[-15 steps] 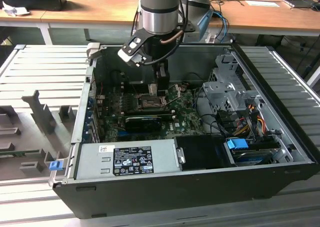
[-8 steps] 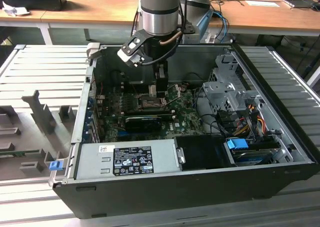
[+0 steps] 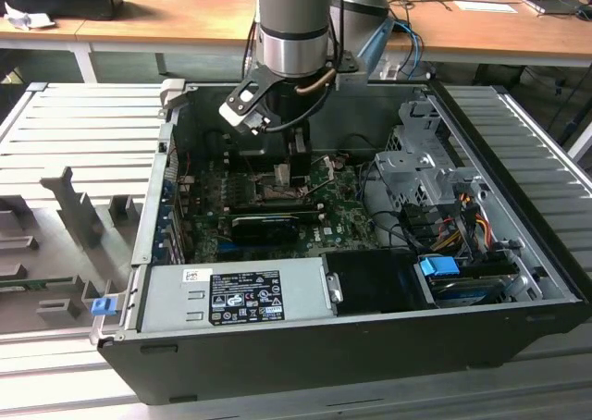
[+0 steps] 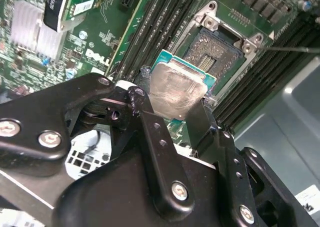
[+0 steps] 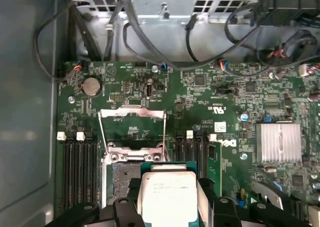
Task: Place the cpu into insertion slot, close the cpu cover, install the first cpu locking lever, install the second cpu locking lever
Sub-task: 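Place the cpu into insertion slot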
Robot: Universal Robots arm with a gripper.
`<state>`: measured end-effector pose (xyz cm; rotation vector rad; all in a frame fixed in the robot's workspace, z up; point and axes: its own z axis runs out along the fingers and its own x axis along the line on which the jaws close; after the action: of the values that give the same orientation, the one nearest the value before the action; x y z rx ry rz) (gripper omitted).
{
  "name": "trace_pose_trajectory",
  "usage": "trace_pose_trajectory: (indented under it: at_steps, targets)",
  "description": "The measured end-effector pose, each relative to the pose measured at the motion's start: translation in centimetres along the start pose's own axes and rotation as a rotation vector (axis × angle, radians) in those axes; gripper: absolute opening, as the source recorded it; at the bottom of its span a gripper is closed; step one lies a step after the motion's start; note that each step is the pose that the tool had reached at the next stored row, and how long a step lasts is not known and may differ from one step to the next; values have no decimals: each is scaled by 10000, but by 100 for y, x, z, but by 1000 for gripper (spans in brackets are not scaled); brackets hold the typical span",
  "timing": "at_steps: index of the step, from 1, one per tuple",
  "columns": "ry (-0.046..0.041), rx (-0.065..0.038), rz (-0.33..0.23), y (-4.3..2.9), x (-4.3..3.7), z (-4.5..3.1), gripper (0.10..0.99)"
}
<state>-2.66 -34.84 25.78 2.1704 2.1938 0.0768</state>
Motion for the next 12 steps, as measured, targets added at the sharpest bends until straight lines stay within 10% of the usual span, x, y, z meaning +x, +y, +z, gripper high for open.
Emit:
trace_pose_trajectory:
  at_steps: [12]
  targets:
    - [2,0,-22,-41,49,114,525]
